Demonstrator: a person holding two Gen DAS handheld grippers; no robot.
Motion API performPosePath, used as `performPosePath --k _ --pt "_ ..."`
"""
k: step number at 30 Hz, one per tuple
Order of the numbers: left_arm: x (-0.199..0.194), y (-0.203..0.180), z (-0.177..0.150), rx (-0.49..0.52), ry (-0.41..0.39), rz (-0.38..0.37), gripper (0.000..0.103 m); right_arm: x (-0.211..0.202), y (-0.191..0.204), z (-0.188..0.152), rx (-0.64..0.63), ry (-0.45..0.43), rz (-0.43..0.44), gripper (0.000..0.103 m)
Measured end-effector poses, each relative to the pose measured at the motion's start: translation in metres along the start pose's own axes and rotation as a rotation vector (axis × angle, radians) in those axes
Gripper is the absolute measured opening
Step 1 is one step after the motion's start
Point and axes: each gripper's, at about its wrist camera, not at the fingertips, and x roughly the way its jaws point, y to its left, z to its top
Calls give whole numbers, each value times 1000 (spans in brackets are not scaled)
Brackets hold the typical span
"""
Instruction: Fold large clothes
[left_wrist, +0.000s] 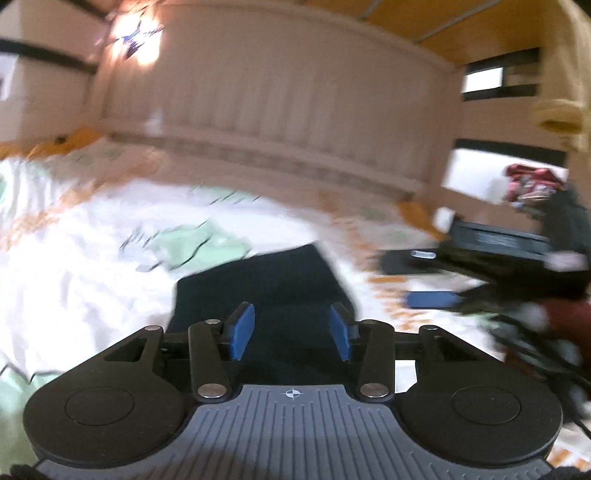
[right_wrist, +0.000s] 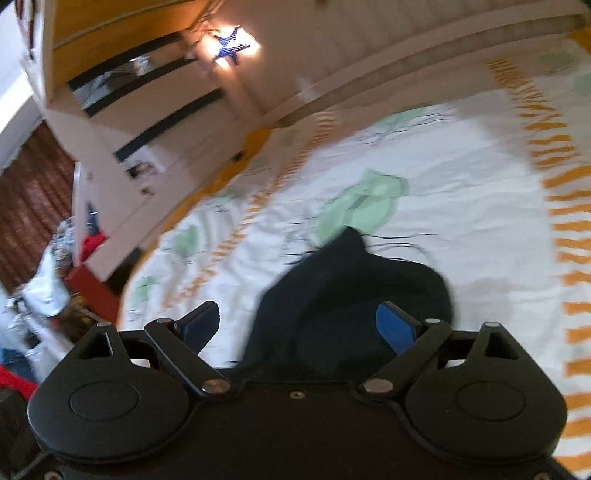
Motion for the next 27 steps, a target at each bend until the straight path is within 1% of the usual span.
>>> performPosePath --k 1,2,3,4,5,7,9,12,16,20,24,25,27 --pt "6 6 -3 -14 28 21 43 -2 -3 -5 0 -5 -15 93" --pt "15 16 -8 -37 72 50 43 -3 -6 -10 -1 -7 -29 93" --pt "27 24 -18 -59 142 73 43 -4 -7 -13 -5 -8 -39 93" --pt "38 34 -27 -86 216 80 43 -3 -9 -15 -12 -6 -47 93" --pt "43 40 -37 -112 256 78 43 -3 -9 -18 -25 -3 -54 93" --pt "38 44 -47 -118 223 75 43 2 -4 -22 -57 5 -60 93" --pt "37 40 -44 -99 225 77 43 9 4 -23 -105 12 -49 93" --pt "41 40 -44 -109 226 81 43 25 21 -22 -190 18 -28 93" --pt "42 49 -51 -110 217 74 43 55 32 -10 -258 20 -1 93" --pt "44 51 -52 -106 211 73 43 105 22 8 -253 79 -30 92" --pt "45 52 -53 -96 207 77 43 160 -3 12 -171 197 -88 91" --pt "45 51 -53 -94 205 80 43 169 -6 12 -154 224 -106 91" --pt "45 50 -54 -88 203 84 43 176 -3 12 -169 244 -123 93"
